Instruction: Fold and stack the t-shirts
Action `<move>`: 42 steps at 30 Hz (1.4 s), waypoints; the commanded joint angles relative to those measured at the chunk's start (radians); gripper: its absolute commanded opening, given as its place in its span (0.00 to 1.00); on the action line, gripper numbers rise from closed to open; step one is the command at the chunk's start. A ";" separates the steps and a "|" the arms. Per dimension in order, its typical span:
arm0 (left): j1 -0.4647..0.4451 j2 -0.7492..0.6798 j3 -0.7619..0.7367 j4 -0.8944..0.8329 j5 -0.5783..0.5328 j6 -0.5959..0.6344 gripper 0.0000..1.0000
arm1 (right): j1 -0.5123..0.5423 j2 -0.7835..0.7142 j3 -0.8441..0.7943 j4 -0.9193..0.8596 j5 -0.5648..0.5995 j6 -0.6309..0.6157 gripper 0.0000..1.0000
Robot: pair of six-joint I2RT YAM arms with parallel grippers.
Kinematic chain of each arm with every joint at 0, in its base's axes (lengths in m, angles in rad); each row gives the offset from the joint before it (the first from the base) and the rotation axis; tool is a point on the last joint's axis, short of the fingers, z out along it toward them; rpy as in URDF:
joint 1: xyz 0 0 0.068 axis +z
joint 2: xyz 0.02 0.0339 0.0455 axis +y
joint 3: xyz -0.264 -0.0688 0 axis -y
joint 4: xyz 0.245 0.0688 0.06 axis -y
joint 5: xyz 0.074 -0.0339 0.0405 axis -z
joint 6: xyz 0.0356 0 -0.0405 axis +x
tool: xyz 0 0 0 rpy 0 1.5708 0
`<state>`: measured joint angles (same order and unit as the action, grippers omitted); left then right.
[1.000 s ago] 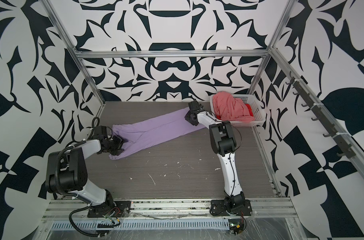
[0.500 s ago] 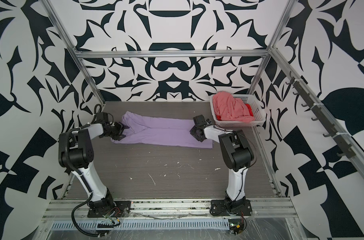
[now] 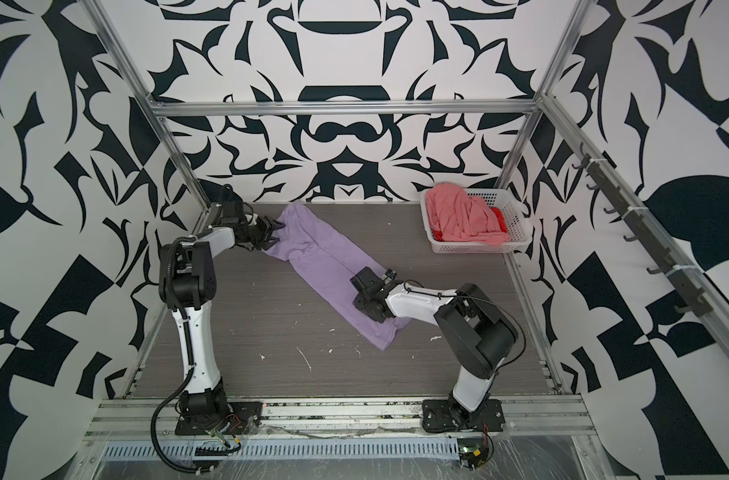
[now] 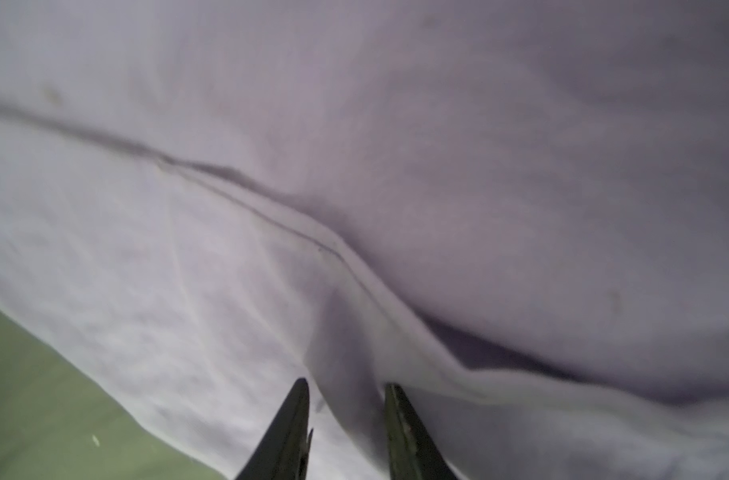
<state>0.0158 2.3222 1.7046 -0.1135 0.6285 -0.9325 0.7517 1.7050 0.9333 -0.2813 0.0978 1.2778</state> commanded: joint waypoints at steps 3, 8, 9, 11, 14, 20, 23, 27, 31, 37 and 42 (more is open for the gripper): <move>0.020 -0.004 0.060 0.067 0.044 -0.068 0.65 | 0.025 -0.082 -0.005 -0.224 0.052 0.023 0.36; 0.057 -0.095 0.034 0.110 0.086 -0.042 0.68 | 0.023 -0.189 0.043 -0.322 0.153 -0.054 0.38; 0.060 -0.111 0.030 0.102 0.098 -0.033 0.68 | 0.023 -0.207 0.055 -0.330 0.182 -0.072 0.38; 0.060 -0.143 0.027 0.044 0.095 0.000 0.68 | 0.010 -0.227 0.067 -0.323 0.218 -0.117 0.40; 0.047 -0.204 -0.013 -0.068 0.032 0.069 0.68 | -0.056 -0.212 0.071 -0.265 0.192 -0.176 0.40; -0.040 -0.277 -0.091 -0.214 -0.132 0.136 0.69 | -0.163 -0.132 0.082 -0.103 0.105 -0.261 0.40; -0.085 -0.247 -0.091 -0.234 -0.191 0.128 0.69 | -0.176 -0.065 0.130 -0.098 0.039 -0.307 0.40; -0.109 -0.184 -0.065 -0.234 -0.233 0.093 0.69 | -0.174 0.011 0.176 -0.113 -0.004 -0.330 0.40; -0.109 -0.133 -0.028 -0.266 -0.282 0.098 0.69 | -0.167 0.037 0.151 -0.089 -0.033 -0.302 0.40; -0.108 -0.013 0.082 -0.333 -0.278 0.151 0.69 | -0.135 0.049 0.104 -0.114 -0.039 -0.274 0.40; -0.106 0.099 0.200 -0.318 -0.222 0.148 0.69 | -0.052 0.065 0.059 -0.101 -0.040 -0.210 0.40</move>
<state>-0.0917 2.3474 1.8557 -0.4015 0.3889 -0.8024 0.6502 1.7657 1.0256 -0.3660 0.0799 1.0161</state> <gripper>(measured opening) 0.690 0.396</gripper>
